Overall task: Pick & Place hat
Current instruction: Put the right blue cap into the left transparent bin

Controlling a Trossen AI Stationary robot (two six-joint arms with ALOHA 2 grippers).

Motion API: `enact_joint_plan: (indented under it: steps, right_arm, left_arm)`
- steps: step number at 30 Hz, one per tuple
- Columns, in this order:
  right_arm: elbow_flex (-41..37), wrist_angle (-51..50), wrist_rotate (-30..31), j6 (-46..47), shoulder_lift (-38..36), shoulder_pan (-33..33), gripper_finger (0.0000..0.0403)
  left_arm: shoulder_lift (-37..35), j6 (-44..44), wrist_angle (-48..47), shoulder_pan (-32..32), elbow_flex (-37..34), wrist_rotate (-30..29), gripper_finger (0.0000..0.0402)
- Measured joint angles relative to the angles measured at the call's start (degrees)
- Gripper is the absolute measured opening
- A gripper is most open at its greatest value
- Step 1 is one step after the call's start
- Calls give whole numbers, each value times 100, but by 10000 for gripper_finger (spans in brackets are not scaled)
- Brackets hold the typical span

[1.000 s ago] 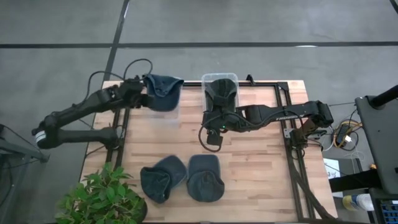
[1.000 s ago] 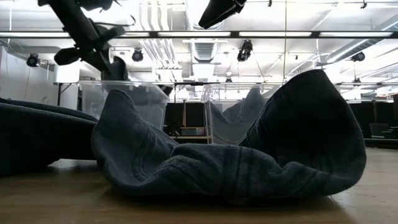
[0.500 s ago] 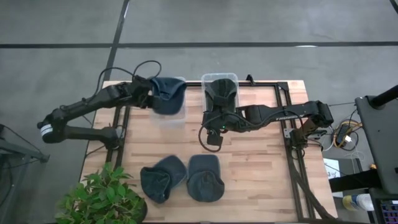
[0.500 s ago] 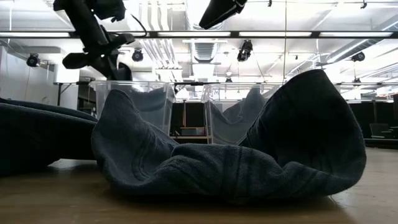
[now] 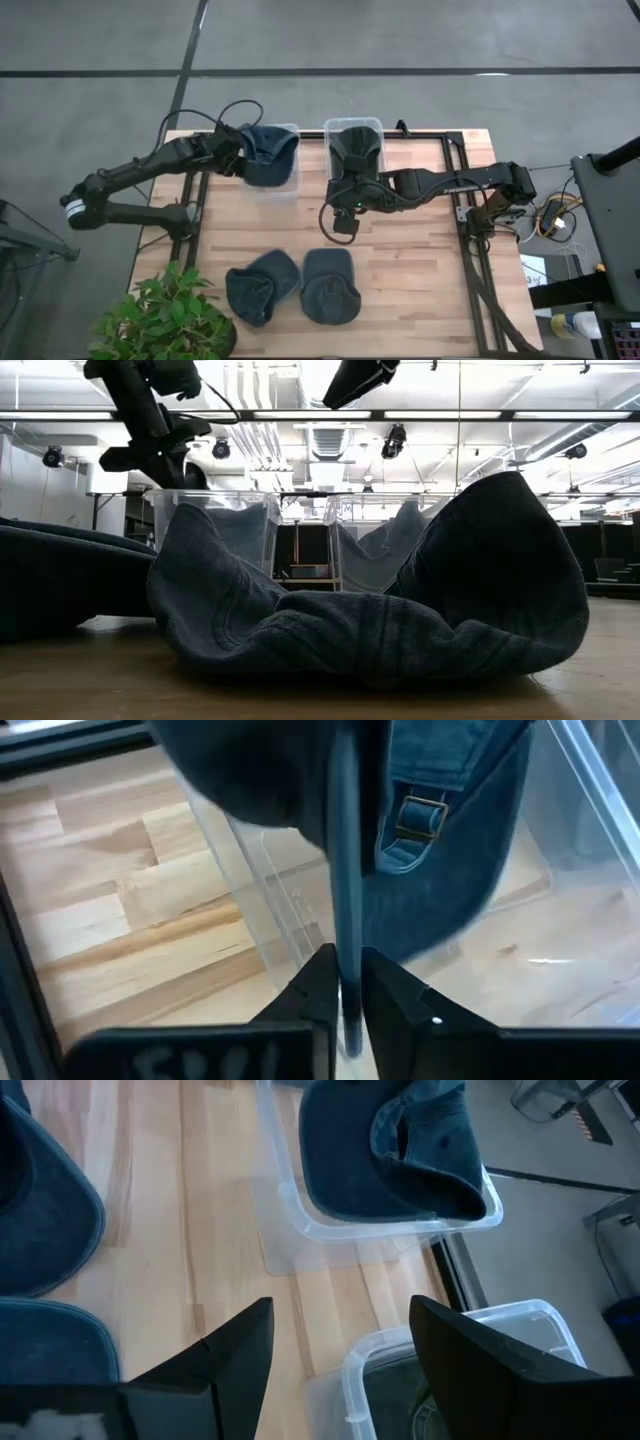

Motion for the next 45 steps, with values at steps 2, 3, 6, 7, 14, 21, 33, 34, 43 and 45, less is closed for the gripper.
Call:
enact_joint_plan:
  steps: [2, 3, 6, 7, 14, 21, 33, 34, 43, 45]
  right_arm:
    - [0, 2, 2, -2, 0, 0, 228]
    - [0, 2, 2, 0, 0, 0, 228]
    - [0, 2, 1, -3, 2, 0, 228]
    - [0, 2, 2, -6, 2, 0, 228]
    - [0, -103, 3, -21, 4, 0, 228]
    - [0, -894, -422, 195, 4, 51, 228]
    - [0, -1988, -2108, 1287, 7, 379, 228]
    - [0, -2063, -2153, 1473, 7, 418, 228]
    - [-42, -2241, -2195, 3000, 7, 755, 228]
    - [-118, -2237, -2187, 3319, 7, 819, 228]
  left_arm:
    - [21, 99, -46, 0, -1, -9, 62]
    - [26, 113, -45, 0, -4, -11, 73]
    - [26, 103, -31, 0, 45, -10, 112]
    - [20, 61, -28, 0, 96, -9, 123]
    - [-143, 45, -5, -42, 668, 101, 156]
    - [-448, 194, 245, -602, 818, 156, 156]
    - [-549, 542, 1101, -2167, 754, -446, 156]
    - [-541, 613, 1180, -2289, 754, -547, 156]
    - [-527, 1216, 1476, -3013, 753, -1451, 156]
    - [-505, 1283, 1495, -3106, 725, -1561, 156]
